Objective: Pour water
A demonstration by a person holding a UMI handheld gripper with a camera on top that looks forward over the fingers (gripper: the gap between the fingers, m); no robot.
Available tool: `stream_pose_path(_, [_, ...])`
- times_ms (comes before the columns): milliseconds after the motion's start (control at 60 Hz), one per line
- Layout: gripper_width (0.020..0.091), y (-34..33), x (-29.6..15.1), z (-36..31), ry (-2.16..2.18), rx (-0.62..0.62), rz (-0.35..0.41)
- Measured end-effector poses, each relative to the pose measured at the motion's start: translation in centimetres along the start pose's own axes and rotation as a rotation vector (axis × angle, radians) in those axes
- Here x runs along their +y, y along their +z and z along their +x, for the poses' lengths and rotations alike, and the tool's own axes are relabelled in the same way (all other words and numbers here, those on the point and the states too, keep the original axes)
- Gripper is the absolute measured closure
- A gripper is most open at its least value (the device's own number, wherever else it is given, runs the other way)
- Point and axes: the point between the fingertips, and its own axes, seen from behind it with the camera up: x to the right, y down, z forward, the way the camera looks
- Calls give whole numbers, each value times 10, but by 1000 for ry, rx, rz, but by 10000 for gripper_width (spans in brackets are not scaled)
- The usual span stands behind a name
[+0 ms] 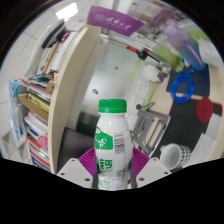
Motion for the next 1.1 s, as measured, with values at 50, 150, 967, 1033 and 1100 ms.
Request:
stream_pose_path(50, [658,-7,-26,0,-169,24,45])
stream_pose_path(150, [658,-18,-72,11,-506,101,116])
stream_pose_path(967, [613,8,-168,239,-1158,425,226])
stream_pose_path(1033, [592,8,-166,239,-1160,399,257])
stream_pose_path(1100, [562,4,-166,239,-1133,378,276])
